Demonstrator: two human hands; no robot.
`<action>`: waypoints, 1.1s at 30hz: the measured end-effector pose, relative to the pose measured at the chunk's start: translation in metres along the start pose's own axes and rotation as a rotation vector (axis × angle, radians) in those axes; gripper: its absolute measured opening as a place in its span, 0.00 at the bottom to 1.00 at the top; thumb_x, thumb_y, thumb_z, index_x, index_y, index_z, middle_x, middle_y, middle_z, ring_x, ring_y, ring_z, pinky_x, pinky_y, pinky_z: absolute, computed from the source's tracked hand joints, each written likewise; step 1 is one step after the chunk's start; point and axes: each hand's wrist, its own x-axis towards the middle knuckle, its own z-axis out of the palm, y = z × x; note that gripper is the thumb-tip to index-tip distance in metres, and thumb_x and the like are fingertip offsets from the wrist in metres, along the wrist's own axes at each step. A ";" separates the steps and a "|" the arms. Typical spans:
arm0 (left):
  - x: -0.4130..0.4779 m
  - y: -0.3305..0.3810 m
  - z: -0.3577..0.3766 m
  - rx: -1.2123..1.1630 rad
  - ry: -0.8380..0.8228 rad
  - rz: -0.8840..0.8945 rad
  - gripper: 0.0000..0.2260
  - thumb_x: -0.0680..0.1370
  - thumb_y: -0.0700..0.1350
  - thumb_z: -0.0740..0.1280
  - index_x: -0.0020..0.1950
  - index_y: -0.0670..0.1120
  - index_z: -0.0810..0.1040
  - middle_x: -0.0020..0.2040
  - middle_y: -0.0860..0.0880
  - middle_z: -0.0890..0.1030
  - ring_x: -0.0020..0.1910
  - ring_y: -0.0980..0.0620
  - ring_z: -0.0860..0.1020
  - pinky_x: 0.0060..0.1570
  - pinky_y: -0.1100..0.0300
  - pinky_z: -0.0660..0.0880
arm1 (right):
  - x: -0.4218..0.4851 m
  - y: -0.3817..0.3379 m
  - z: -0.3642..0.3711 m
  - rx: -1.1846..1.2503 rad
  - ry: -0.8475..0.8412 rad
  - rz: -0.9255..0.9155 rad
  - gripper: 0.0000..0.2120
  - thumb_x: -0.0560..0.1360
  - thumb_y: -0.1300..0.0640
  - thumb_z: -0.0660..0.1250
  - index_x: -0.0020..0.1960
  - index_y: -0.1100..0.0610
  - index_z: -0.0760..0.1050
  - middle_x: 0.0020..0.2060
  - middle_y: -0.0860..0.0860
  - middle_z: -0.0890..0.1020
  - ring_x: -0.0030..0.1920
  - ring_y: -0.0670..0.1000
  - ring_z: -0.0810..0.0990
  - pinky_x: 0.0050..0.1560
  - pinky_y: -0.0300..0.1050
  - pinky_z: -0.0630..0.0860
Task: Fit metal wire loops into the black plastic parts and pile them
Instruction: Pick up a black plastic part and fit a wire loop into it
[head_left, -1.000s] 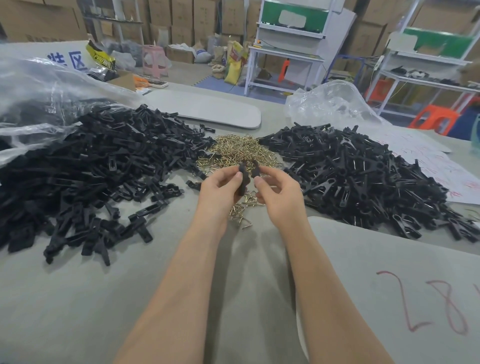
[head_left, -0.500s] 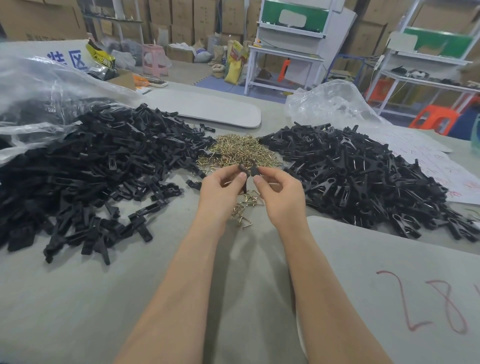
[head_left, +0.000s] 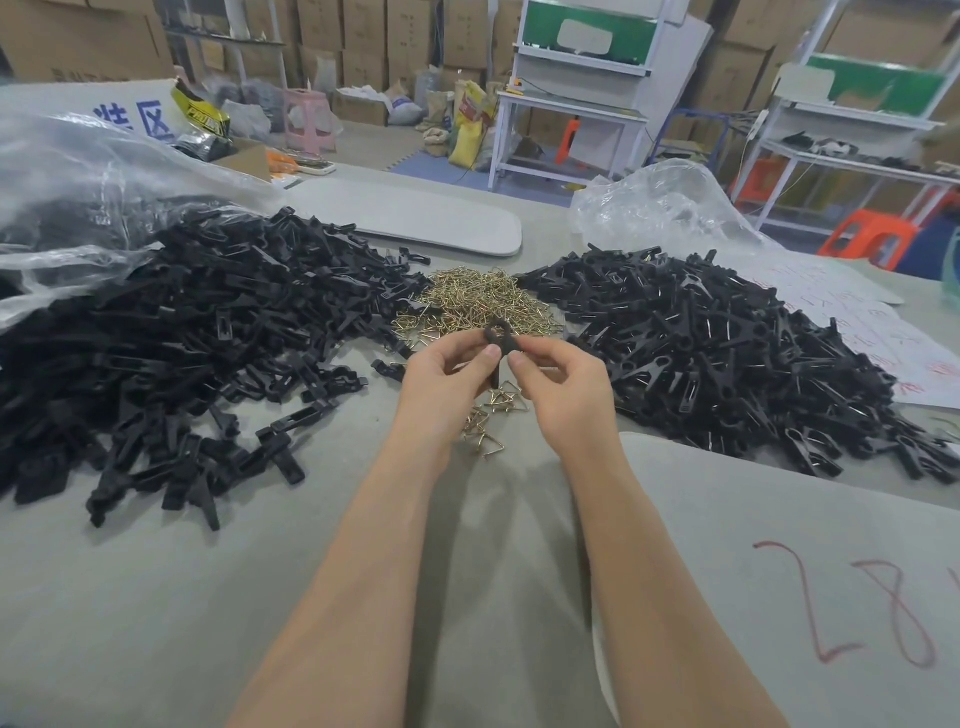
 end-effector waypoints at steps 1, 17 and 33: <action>0.000 0.001 0.000 -0.010 -0.006 -0.004 0.08 0.77 0.36 0.66 0.48 0.48 0.81 0.43 0.50 0.83 0.41 0.56 0.80 0.44 0.65 0.77 | 0.000 0.000 -0.001 0.009 -0.004 0.009 0.09 0.75 0.62 0.68 0.47 0.48 0.78 0.35 0.40 0.79 0.34 0.40 0.76 0.42 0.35 0.74; 0.001 0.019 -0.016 -0.481 0.093 -0.152 0.04 0.76 0.36 0.67 0.50 0.41 0.75 0.44 0.46 0.80 0.41 0.56 0.82 0.51 0.64 0.79 | 0.001 0.004 0.005 -0.057 -0.068 0.260 0.16 0.75 0.56 0.69 0.60 0.61 0.73 0.44 0.53 0.81 0.43 0.50 0.80 0.49 0.47 0.79; 0.003 0.022 -0.025 -0.888 0.251 -0.388 0.03 0.76 0.37 0.67 0.46 0.37 0.76 0.41 0.43 0.79 0.44 0.52 0.79 0.50 0.58 0.79 | -0.008 0.018 0.019 -0.492 -0.189 0.156 0.07 0.77 0.59 0.65 0.49 0.57 0.81 0.43 0.53 0.84 0.43 0.49 0.78 0.41 0.34 0.66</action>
